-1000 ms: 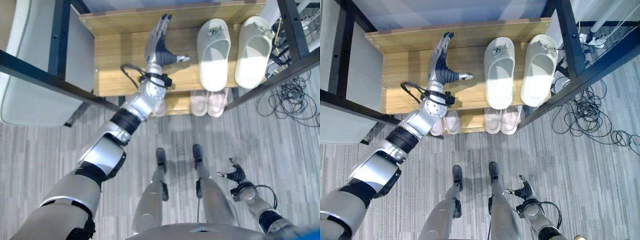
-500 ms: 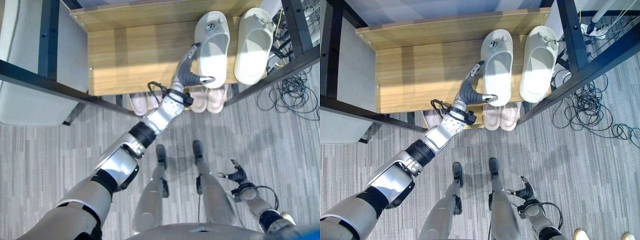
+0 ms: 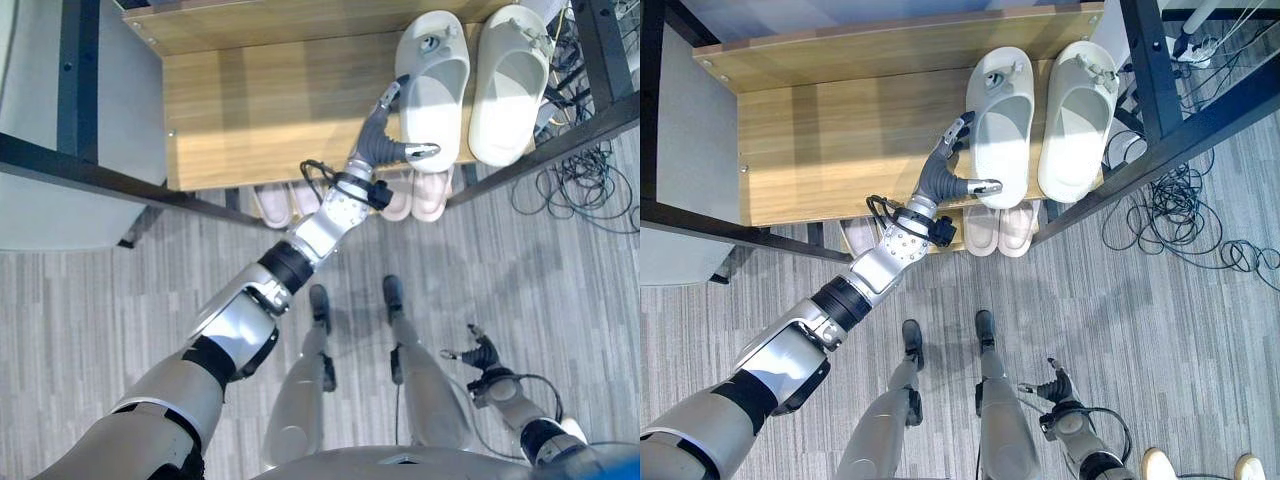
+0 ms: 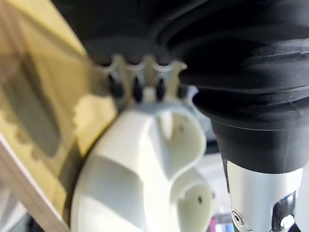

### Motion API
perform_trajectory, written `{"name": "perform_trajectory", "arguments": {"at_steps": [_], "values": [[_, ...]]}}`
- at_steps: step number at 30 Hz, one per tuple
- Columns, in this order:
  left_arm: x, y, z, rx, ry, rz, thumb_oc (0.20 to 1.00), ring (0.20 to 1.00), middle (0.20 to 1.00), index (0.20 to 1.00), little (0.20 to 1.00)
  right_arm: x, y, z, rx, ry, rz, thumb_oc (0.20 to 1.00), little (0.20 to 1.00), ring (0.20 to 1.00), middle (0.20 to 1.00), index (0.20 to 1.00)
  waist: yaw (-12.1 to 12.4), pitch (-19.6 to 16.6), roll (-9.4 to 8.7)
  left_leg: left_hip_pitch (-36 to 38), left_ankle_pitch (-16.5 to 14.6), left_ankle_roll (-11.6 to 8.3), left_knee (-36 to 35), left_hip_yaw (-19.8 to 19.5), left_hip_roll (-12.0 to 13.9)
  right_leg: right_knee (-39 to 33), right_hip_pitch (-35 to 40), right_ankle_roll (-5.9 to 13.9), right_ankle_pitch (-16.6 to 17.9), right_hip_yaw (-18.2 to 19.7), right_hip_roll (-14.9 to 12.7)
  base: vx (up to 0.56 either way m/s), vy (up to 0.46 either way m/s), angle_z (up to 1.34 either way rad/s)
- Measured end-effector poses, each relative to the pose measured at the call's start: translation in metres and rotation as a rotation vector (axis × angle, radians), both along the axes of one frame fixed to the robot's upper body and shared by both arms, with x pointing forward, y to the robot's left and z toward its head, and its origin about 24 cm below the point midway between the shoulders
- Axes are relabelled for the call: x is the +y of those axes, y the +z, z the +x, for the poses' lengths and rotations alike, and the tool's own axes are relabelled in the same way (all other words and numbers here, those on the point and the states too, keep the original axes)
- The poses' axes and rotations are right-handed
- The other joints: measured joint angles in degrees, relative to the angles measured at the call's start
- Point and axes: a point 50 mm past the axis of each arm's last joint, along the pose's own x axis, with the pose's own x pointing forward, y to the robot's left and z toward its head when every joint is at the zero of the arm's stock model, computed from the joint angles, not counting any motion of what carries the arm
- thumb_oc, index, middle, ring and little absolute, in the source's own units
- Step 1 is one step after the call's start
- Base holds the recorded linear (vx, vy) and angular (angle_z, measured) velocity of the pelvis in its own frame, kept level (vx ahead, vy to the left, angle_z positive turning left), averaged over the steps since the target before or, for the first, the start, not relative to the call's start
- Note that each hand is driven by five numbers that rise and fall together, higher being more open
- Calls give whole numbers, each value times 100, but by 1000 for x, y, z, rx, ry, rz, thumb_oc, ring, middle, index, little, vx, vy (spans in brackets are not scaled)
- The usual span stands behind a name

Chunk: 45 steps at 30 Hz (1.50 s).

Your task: Arrange the slippers neatly on the shoe rack.

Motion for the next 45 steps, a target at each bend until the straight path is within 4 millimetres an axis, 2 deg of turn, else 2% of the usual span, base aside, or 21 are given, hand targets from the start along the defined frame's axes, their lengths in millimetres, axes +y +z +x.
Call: {"name": "perform_trajectory", "arguments": {"at_steps": [8, 14, 22, 27, 30, 33, 34, 35, 37, 39, 40, 42, 43, 44, 45], "values": [[-1, 2, 1, 16, -9, -30, 1000, 1000, 1000, 1000, 1000, 0, 0, 1, 0, 4, 3, 1000, 1000, 1000, 1000, 1000, -47, 1, -5, 0, 0, 0, 0, 0, 1, 1, 1, 2, -2, 1, 2, 0, 0, 0], [-10, 3, -2, 46, -45, -73, 1000, 1000, 1000, 1000, 1000, 2, 1, 3, -8, 9, 9, 1000, 1000, 1000, 1000, 1000, -81, -8, -29, 0, 0, 2, 0, 0, 0, 2, 2, 2, -1, 0, 5, 0, 0, 0], [-7, -1, -1, 60, -39, -73, 1000, 1000, 1000, 1000, 1000, 3, 3, 5, -17, 13, 15, 1000, 1000, 1000, 1000, 1000, -124, -46, -96, 19, 21, 33, 1, -3, -5, 4, 26, 6, 6, -3, 20, 0, 0, 0], [14, 8, 9, 24, 32, -26, 1000, 1000, 1000, 1000, 1000, 3, 3, 5, -13, 17, 20, 1000, 1000, 1000, 1000, 1000, -139, -115, -184, 82, 24, 35, 2, 2, 6, 4, 83, 12, 17, 1, 13, 0, 0, 0], [42, 18, 16, -9, 126, -38, 1000, 1000, 1000, 1000, 1000, 3, 0, 2, 5, 18, 22, 1000, 1000, 1000, 1000, 1000, -101, -234, -178, 139, -3, -1, 1, -6, 15, 3, 152, 11, 13, -8, 12, 0, 0, 0], [53, 26, 16, -42, 145, -49, 1000, 1000, 1000, 1000, 1000, 3, -2, -1, 19, 20, 27, 1000, 1000, 1000, 1000, 1000, -52, -381, -180, 141, -3, -1, 1, -8, 13, 2, 158, 11, 13, -10, 8, 0, 0, 0], [60, 35, 8, -89, 129, -79, 1000, 1000, 1000, 1000, 1000, 2, -3, -4, 30, 18, 34, 1000, 1000, 1000, 1000, 1000, 18, -459, -184, 189, -2, 0, 1, -7, 13, 2, 201, 10, 14, -11, 7, 0, 0, 0], [59, 35, 5, -97, 120, -95, 1000, 1000, 1000, 1000, 1000, 2, -4, -5, 35, 19, 37, 1000, 1000, 1000, 1000, 1000, 45, -506, -182, 202, -2, 0, 1, -17, 14, 2, 220, 9, 14, -18, 7, 13, -21, 5], [62, 28, 0, -90, 109, -117, 1000, 1000, 1000, 1000, 1000, 3, -5, -7, 46, 15, 41, 1000, 1000, 1000, 1000, 1000, 64, -552, -184, 326, -6, 1, 1, -39, 13, 1, 355, 12, 0, -44, 4, 15, -25, 6], [67, 11, -6, -51, 105, -124, 1000, 1000, 1000, 1000, 1000, 4, -8, -10, 55, -8, 59, 1000, 1000, 1000, 1000, 1000, 131, -668, -175, 375, -38, -12, 0, -54, 18, 1, 408, 2, -42, -60, 3, 50, -36, 2], [67, 11, -6, -51, 105, -124, 1000, 1000, 1000, 1000, 1000, 4, -8, -10, 55, -8, 59, 1000, 1000, 1000, 1000, 1000, 131, -668, -175, 375, -38, -12, 0, -54, 18, 1, 408, 2, -42, -60, 3, 51, -20, -2], [88, -59, -41, 105, 84, -90, 1000, 1000, 1000, 1000, 1000, 5, -16, -26, 102, -60, 94, 1000, 1000, 1000, 1000, 1000, 217, -768, -135, 743, -122, -59, -4, -67, 48, -20, 778, -42, -140, -66, 28, 101, -35, 6], [90, -67, -43, 131, 89, -83, 1000, 1000, 1000, 1000, 1000, 3, -19, -32, 118, -71, 95, 1000, 1000, 1000, 1000, 1000, 292, -836, -118, 725, -122, -61, -4, -106, 44, -23, 776, -52, -153, -82, 27, 135, -40, 12], [104, -79, -52, 181, 93, -119, 1000, 1000, 1000, 1000, 1000, 3, -20, -33, 128, -84, 108, 1000, 1000, 1000, 1000, 1000, 379, -872, -76, 756, -158, -37, -16, -139, 65, 3, 827, -42, -159, -192, 26, 76, -18, 3], [131, -95, -72, 237, 130, -165, 1000, 1000, 1000, 1000, 1000, 5, -20, -32, 122, -123, 140, 1000, 1000, 1000, 1000, 1000, 303, -872, -75, 906, -197, -61, -19, -122, 70, 2, 959, -45, -168, -229, 18, 75, -15, 1]]}}
